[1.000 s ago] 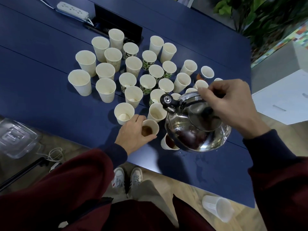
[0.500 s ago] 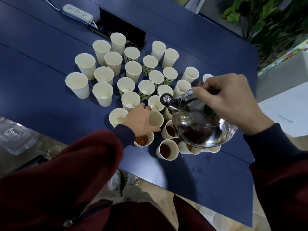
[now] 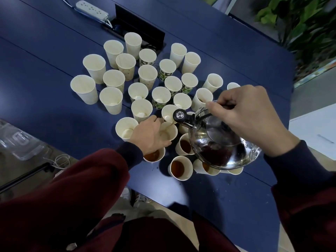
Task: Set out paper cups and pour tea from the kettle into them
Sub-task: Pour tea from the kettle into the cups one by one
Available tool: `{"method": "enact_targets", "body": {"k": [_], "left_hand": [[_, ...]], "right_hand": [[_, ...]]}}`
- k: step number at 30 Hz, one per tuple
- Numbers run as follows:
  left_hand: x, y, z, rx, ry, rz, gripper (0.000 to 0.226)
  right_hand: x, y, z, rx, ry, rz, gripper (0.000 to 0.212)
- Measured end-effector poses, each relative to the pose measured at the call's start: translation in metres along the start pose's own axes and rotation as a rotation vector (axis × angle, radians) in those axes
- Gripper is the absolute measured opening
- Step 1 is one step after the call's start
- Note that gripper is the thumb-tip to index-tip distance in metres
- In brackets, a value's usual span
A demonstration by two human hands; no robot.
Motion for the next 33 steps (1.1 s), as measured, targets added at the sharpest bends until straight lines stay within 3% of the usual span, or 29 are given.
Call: {"method": "enact_targets", "body": {"k": [33], "left_hand": [[-0.006,0.000,0.005,-0.040,0.003,0.010,0.072]], "right_hand": [[-0.003,0.014,0.003,-0.036,-0.002,0.001,0.031]]}}
Point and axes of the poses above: each hand's wrist, its own y-axis towards the middle knuckle, its own x-axis out of the palm, z = x × y, the point moved 3 cm from there along y, towards the middle knuckle, and after that the axes turned 5 degrees about -y, right-handed, at the moved point
